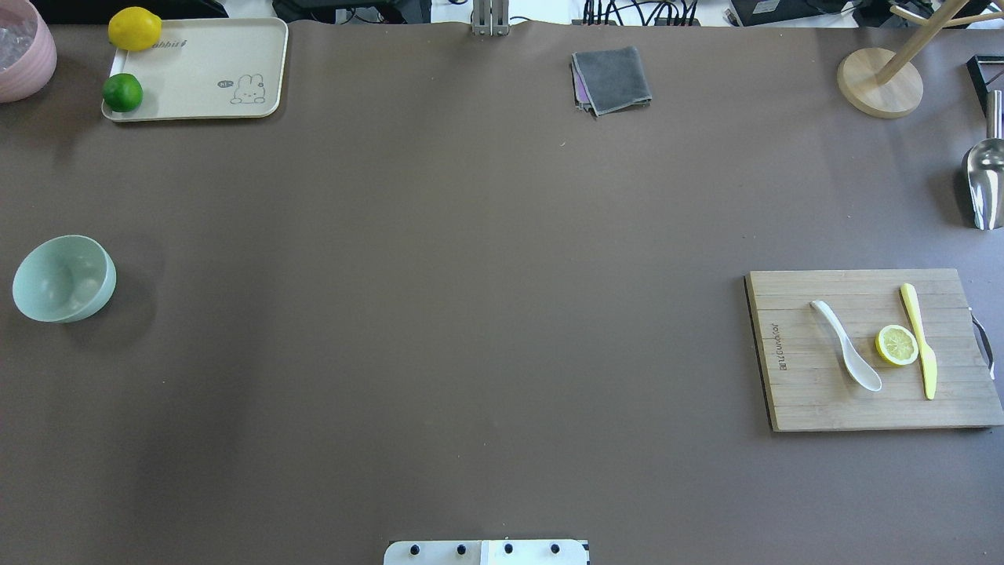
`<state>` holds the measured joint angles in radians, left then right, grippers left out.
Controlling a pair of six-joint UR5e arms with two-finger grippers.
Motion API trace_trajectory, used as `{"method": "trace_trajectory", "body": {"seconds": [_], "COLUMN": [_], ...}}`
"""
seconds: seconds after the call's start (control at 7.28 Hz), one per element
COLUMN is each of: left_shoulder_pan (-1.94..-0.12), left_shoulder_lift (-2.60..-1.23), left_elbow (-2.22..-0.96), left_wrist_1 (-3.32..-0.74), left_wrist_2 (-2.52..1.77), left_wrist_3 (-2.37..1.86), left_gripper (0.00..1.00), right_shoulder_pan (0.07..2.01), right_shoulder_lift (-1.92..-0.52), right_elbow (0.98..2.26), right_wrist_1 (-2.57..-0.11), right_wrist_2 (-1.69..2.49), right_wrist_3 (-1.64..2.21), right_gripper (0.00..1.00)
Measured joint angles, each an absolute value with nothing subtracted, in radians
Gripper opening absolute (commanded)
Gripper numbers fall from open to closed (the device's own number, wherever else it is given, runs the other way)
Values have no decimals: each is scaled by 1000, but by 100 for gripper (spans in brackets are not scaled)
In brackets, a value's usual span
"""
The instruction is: Place spoon in bowl
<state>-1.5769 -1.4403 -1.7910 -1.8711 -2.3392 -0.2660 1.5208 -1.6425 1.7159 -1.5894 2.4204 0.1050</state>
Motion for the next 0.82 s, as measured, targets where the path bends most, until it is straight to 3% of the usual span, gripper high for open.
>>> {"method": "trace_trajectory", "body": {"seconds": [0.82], "left_shoulder_pan": [-1578], "left_shoulder_lift": [-1445], "left_elbow": [-1801], "left_wrist_1": [-1881], "left_wrist_2": [-2395], "left_wrist_3": [-270], "left_gripper": [98], "right_shoulder_pan": [1520], "right_shoulder_lift": [-1636], "right_elbow": [1736], "right_wrist_1": [-1583], "right_wrist_2": [2434], "right_wrist_3": [109], "right_gripper": [100]}}
